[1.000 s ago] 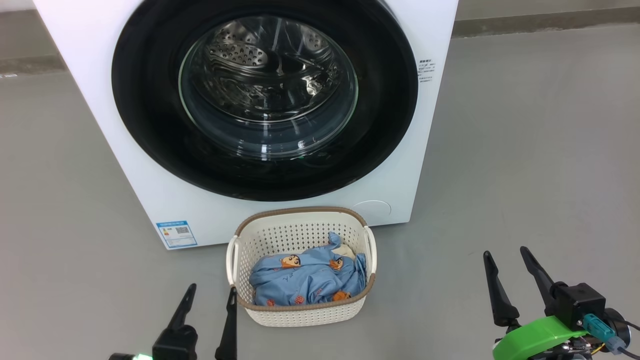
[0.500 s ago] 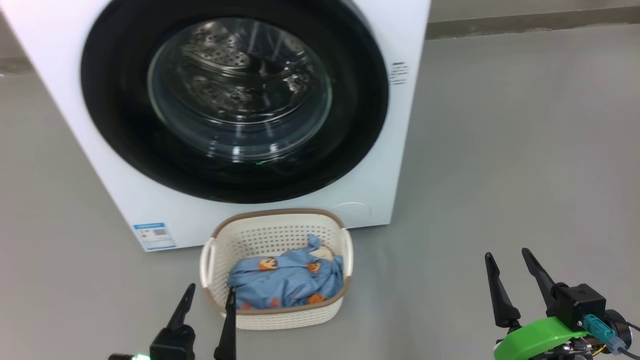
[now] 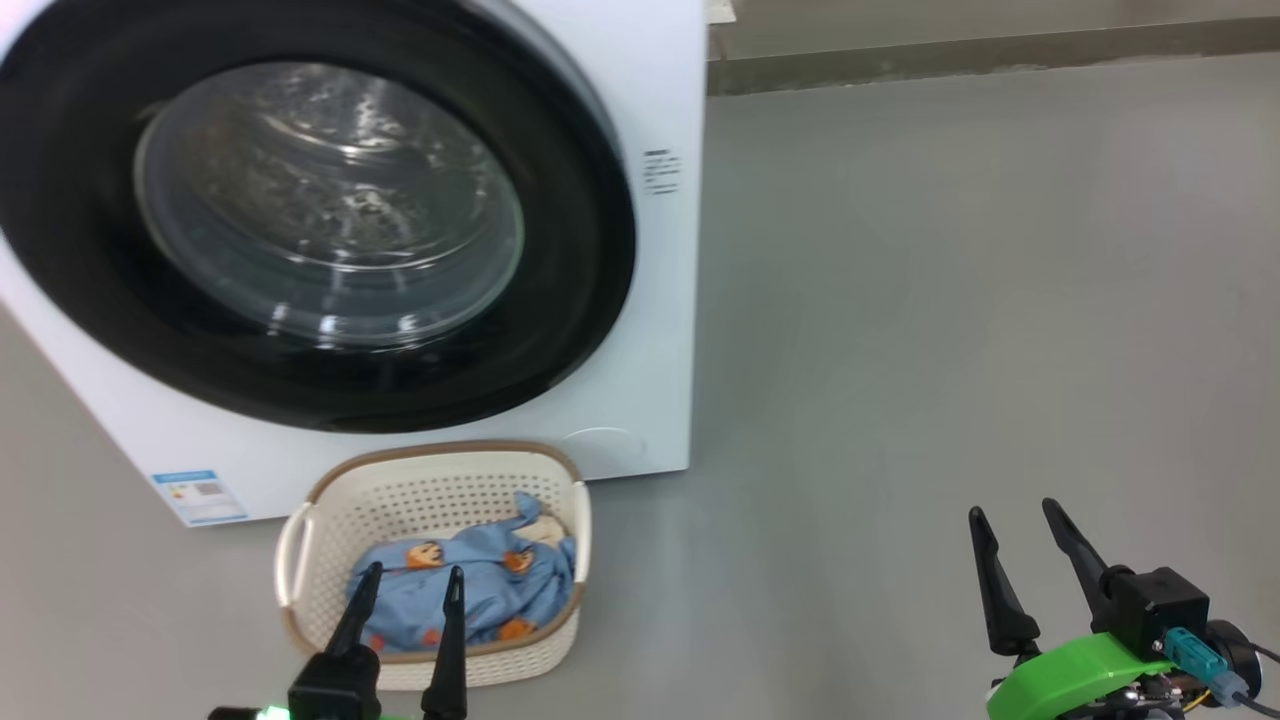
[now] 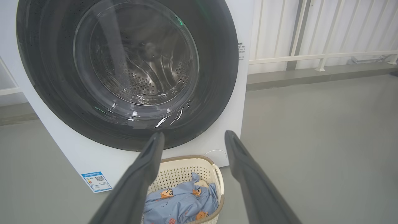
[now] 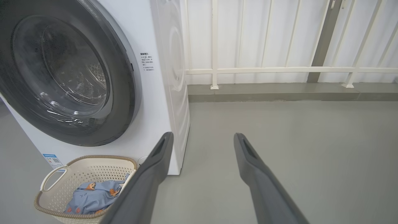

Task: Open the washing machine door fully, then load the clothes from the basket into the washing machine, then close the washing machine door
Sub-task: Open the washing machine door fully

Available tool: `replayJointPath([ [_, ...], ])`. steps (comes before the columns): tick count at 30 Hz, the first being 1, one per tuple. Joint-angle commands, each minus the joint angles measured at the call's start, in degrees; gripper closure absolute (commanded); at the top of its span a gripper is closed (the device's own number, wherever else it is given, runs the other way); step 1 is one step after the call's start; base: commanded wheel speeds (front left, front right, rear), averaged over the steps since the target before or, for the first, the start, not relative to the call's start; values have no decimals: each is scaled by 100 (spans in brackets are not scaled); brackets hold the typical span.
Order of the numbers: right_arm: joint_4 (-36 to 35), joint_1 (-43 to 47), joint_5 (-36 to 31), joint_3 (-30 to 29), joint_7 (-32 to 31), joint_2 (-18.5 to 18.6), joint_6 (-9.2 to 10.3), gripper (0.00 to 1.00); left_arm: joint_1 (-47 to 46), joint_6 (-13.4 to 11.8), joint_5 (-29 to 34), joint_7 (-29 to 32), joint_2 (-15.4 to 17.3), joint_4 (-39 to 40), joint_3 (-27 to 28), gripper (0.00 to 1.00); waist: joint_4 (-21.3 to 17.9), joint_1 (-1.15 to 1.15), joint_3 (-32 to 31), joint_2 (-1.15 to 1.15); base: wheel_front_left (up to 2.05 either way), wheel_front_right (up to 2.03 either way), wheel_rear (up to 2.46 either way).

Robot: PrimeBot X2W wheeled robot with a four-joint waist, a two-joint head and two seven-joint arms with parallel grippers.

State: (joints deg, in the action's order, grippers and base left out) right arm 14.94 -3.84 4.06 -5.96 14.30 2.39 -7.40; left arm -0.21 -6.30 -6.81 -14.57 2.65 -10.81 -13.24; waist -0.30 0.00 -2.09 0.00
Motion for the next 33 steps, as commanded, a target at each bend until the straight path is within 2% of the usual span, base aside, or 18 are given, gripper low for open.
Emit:
replayJointPath([
  [1,-120,-274,-12,155,70,49,-9,0,-134,-32,17,-43,23,173,204,0,-4,0,-6,0,94,75,-169],
  [9,-115,-285,16,171,70,49,-9,0,-142,-9,79,-43,23,142,213,0,-10,0,-30,0,46,46,-93],
  [33,-125,-215,9,212,70,49,-9,0,-86,-91,162,-43,23,83,186,0,76,0,-163,0,0,0,-1],
])
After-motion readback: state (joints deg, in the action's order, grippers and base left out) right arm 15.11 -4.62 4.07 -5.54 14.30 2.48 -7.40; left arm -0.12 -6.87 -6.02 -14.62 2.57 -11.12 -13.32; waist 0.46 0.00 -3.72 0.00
